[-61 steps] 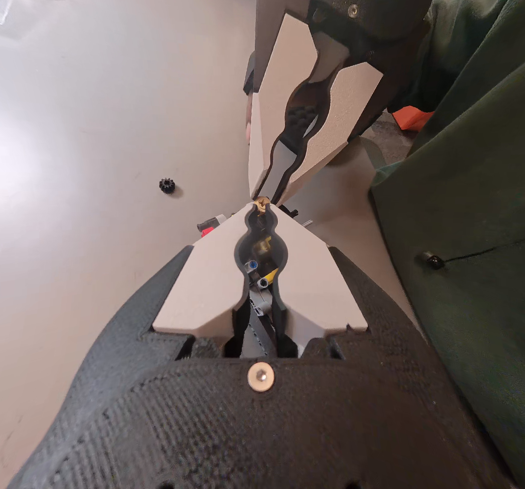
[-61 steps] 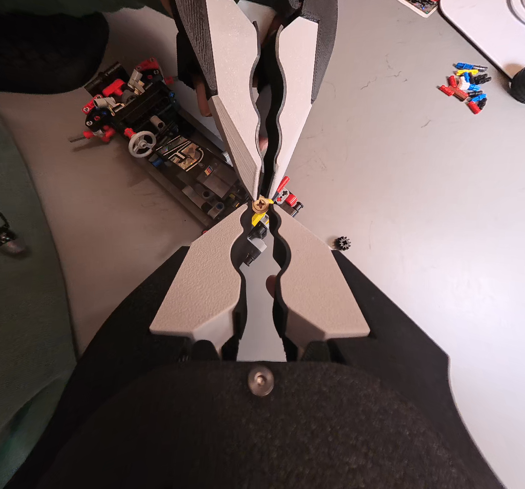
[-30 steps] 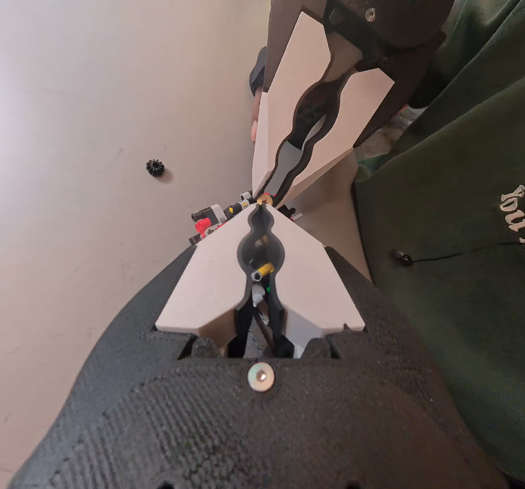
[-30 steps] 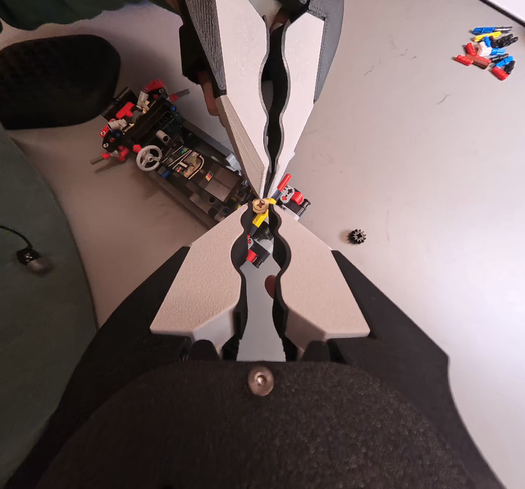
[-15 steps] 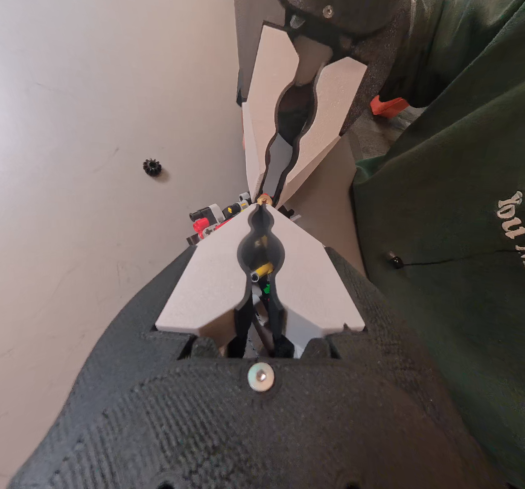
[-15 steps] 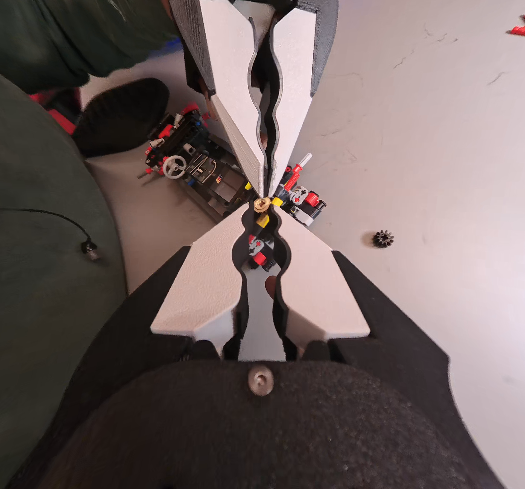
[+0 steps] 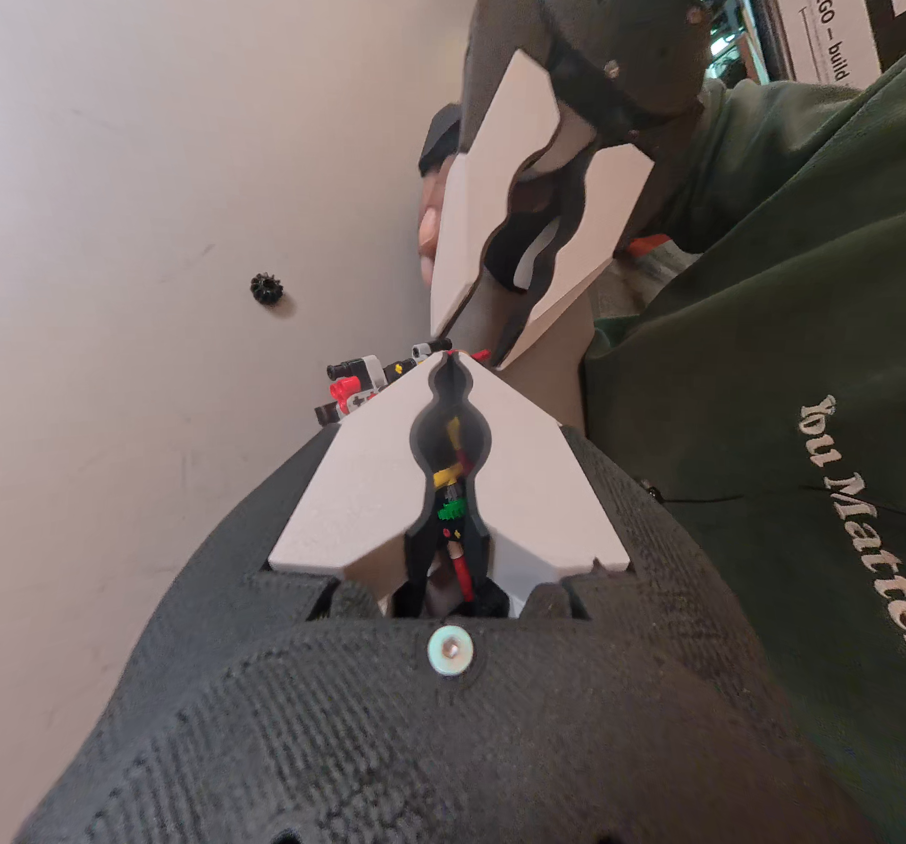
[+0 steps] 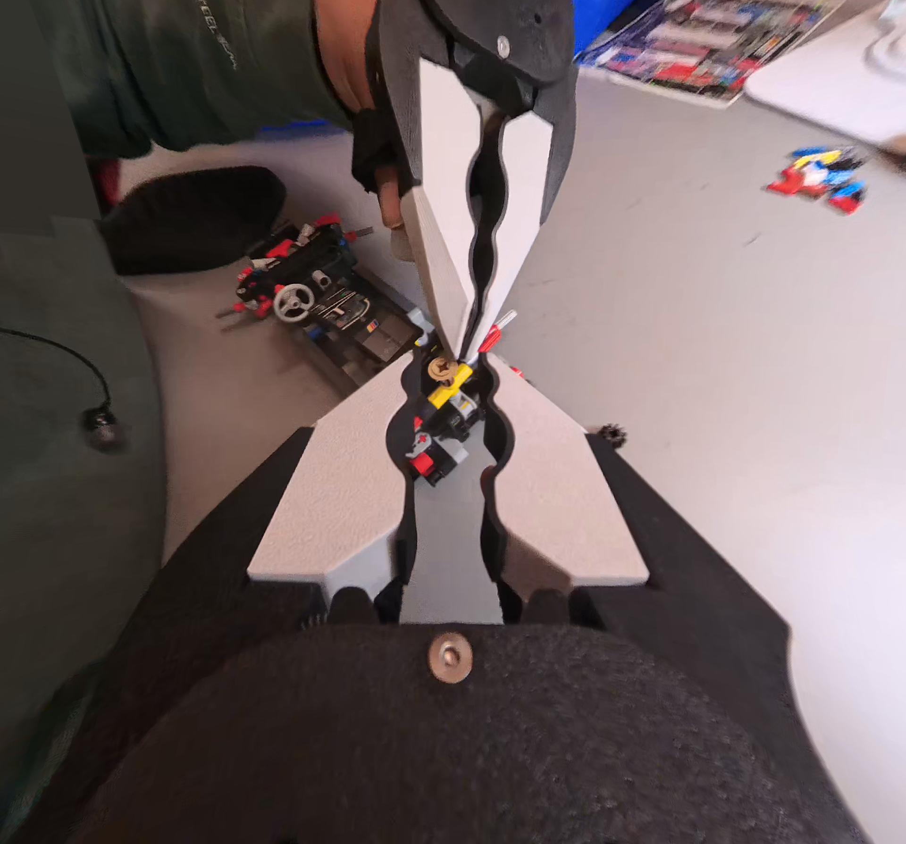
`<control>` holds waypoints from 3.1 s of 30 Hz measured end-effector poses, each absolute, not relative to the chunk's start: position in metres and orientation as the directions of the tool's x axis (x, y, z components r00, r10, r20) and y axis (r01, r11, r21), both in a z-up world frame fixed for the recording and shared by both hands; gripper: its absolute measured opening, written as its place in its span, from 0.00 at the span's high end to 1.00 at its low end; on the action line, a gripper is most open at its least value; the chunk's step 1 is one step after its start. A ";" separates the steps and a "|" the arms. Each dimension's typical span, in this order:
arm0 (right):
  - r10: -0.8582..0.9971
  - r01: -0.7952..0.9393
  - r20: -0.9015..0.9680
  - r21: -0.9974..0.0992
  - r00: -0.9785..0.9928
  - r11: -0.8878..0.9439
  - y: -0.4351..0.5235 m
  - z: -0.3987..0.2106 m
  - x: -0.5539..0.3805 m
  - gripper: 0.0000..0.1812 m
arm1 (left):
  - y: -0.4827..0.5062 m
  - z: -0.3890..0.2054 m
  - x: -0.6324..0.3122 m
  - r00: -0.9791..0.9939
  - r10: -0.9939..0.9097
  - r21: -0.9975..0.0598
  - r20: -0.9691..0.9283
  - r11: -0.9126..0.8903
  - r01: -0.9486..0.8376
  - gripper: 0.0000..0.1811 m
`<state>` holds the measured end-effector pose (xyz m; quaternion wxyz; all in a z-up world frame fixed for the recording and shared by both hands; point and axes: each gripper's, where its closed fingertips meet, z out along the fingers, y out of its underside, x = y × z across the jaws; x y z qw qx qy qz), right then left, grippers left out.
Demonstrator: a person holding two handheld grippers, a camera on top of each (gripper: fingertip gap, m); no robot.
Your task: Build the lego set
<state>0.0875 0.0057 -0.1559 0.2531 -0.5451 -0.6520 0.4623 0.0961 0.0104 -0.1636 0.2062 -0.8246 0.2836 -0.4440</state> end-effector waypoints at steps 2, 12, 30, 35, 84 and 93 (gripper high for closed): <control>0.961 0.449 -0.095 -0.893 -0.261 0.034 0.007 -0.148 0.089 0.90 | 0.010 -0.164 0.097 0.446 -0.652 -0.590 0.613 -0.753 -0.289 1.00; 0.982 0.506 -0.001 -0.857 -0.187 0.096 0.001 -0.164 0.090 0.96 | 0.007 -0.162 0.097 0.439 -0.673 -0.610 0.595 -0.734 -0.298 1.00; 0.981 0.571 0.028 -0.810 -0.193 0.135 0.000 -0.166 0.090 0.96 | 0.006 -0.162 0.097 0.373 -0.754 -0.718 0.540 -0.644 -0.263 1.00; 0.982 0.574 0.004 -0.811 -0.187 0.113 -0.001 -0.165 0.089 0.96 | -0.001 -0.162 0.093 0.363 -0.778 -0.729 0.512 -0.617 -0.295 1.00; 0.952 0.528 -0.151 -0.849 -0.265 0.012 0.002 -0.176 0.082 0.94 | -0.055 -0.172 0.067 0.662 -0.688 -0.798 0.298 -0.560 -0.222 0.87; 0.987 0.558 -0.155 -0.823 -0.033 -0.110 0.003 -0.176 0.082 0.95 | -0.056 -0.172 0.066 0.680 -0.678 -0.802 0.279 -0.554 -0.223 0.86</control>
